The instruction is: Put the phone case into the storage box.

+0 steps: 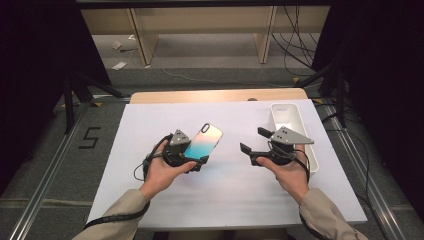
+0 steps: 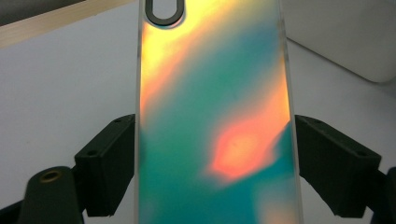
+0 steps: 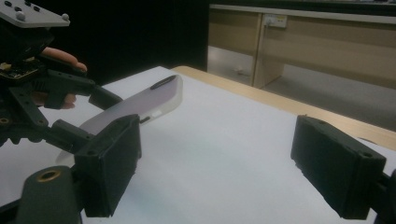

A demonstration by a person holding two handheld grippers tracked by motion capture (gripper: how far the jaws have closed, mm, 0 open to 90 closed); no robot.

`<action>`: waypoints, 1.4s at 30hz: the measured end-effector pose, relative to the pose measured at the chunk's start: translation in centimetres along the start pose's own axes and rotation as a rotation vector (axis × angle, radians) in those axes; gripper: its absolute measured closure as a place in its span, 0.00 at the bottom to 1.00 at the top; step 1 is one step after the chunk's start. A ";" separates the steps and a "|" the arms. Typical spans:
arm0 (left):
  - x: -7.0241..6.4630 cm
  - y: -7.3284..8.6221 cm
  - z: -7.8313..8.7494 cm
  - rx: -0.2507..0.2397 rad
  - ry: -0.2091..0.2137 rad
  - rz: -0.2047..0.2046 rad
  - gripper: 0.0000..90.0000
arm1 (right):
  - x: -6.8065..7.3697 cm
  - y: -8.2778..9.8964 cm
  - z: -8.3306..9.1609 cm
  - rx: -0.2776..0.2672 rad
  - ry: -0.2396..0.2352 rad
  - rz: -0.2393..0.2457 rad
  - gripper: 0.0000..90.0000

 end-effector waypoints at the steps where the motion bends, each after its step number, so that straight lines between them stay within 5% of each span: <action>1: 0.0 0.0 0.0 0.004 0.002 -0.005 0.19 | 0.0 0.0 -0.1 0.003 -0.001 -0.004 0.19; 42: -3.8 -0.2 -1.3 -0.001 0.065 -0.075 0.19 | 1.0 -0.7 -3.8 0.018 -0.036 -0.022 0.20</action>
Point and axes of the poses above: each handheld gripper's, and its own axes: z roughly backward along the jaws, y roughly out of its underside, x roughly to its left, the point moved 4 cm from there along -z, roughly forward along the jaws, and after that the axes turned 1 degree about x, right-handed, at the moved point
